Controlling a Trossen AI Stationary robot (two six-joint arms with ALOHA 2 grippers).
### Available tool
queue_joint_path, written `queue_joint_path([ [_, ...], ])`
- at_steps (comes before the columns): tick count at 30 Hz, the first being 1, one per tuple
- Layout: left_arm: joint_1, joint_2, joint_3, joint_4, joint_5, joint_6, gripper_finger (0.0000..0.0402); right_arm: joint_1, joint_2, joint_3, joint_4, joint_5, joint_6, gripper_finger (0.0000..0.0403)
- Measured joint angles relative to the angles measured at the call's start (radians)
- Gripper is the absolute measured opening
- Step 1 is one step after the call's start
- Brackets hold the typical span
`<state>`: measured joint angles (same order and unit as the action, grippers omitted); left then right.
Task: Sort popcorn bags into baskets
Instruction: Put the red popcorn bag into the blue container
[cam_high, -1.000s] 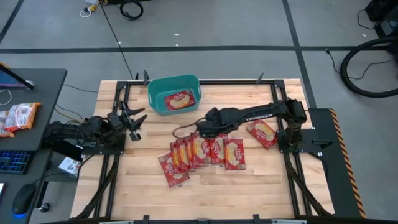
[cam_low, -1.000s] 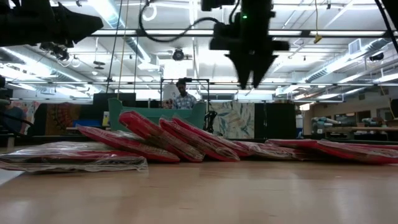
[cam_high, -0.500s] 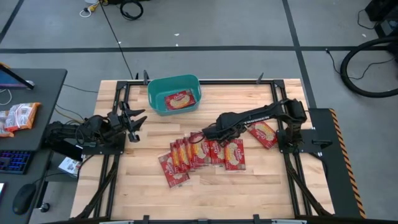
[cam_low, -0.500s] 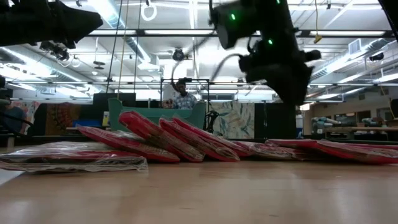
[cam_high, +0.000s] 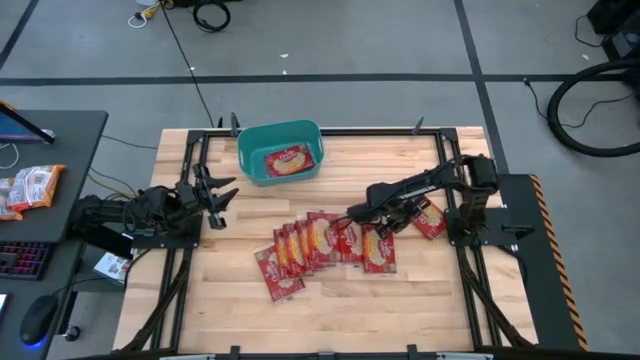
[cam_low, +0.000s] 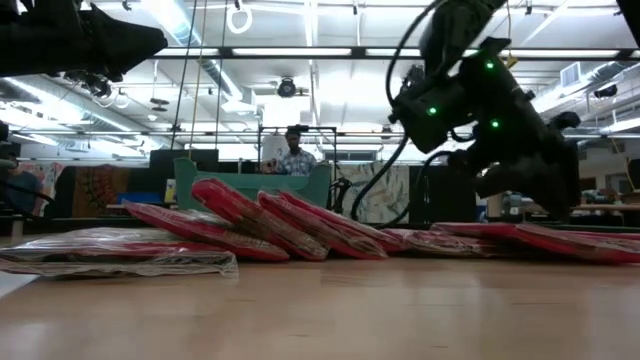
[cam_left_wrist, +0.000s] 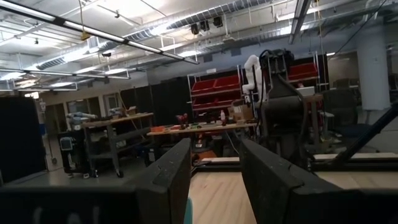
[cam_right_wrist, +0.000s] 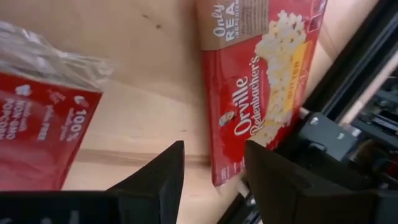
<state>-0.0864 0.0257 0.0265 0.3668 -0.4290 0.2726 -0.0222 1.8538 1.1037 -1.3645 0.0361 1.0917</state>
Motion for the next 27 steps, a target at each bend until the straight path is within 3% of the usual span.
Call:
queue_joint_path([
  [13, 0.000, 0.000, 0.000, 0.000, 0.000, 0.001, 0.0141, -0.020, -0.171, -0.228, 0.208, 0.054, -0.022, 0.0174],
  [23, 0.000, 0.000, 0.000, 0.000, 0.000, 0.002, 0.0141, 0.011, -0.159, -0.295, 0.268, 0.108, -0.037, 0.0172],
  [27, 0.000, 0.000, 0.000, 0.000, 0.000, 0.002, 0.0141, 0.017, -0.158, -0.295, 0.277, 0.116, -0.040, 0.0147],
])
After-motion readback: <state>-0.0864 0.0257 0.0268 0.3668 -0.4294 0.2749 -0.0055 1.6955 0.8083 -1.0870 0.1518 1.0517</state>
